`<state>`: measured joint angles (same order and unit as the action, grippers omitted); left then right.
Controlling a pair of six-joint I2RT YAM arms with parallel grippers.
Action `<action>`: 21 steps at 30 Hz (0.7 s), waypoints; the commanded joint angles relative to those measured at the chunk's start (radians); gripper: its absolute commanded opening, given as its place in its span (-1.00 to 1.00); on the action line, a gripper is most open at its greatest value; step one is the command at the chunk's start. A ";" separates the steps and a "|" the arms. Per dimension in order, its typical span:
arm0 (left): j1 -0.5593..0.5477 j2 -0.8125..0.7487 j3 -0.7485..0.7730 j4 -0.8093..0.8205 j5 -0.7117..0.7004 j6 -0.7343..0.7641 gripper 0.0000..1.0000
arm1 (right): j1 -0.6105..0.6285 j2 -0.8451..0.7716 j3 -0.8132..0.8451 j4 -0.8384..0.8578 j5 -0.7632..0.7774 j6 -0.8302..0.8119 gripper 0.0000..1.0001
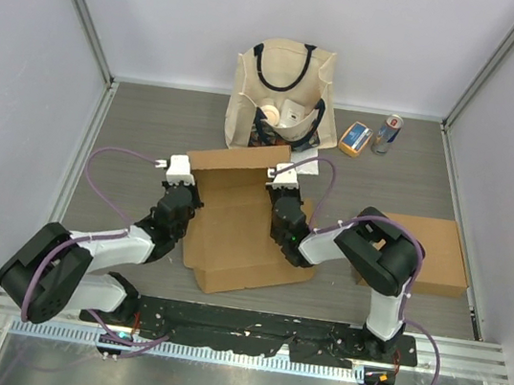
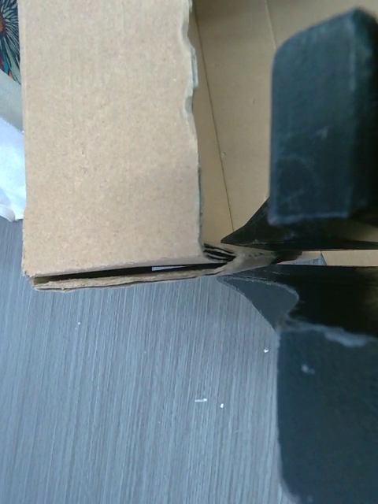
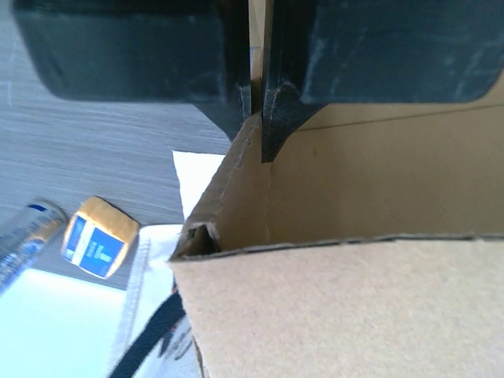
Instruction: Fold the paper box
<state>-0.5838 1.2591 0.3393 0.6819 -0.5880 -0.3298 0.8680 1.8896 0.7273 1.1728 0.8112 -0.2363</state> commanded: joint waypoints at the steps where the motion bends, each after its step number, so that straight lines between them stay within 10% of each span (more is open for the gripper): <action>1: -0.042 -0.061 0.049 -0.048 0.039 -0.072 -0.99 | 0.038 0.022 0.047 0.106 0.265 -0.083 -0.98; 9: -0.051 -0.095 0.067 -0.140 -0.036 -0.152 -1.00 | 0.072 0.077 0.098 0.253 0.390 -0.127 -0.98; 11: -0.051 -0.096 0.064 -0.136 -0.038 -0.149 -1.00 | 0.083 0.001 0.042 0.164 0.315 -0.031 -0.70; 16: -0.050 -0.096 0.058 -0.142 -0.061 -0.109 -1.00 | -0.010 -0.361 -0.123 -0.516 -0.241 0.359 0.25; 21: -0.050 -0.107 0.075 -0.185 -0.061 -0.091 -1.00 | -0.023 -0.615 -0.135 -1.014 -0.524 0.453 0.57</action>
<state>-0.6312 1.1801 0.3706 0.4934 -0.6426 -0.4313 0.8421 1.4200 0.6029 0.6312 0.6266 0.0513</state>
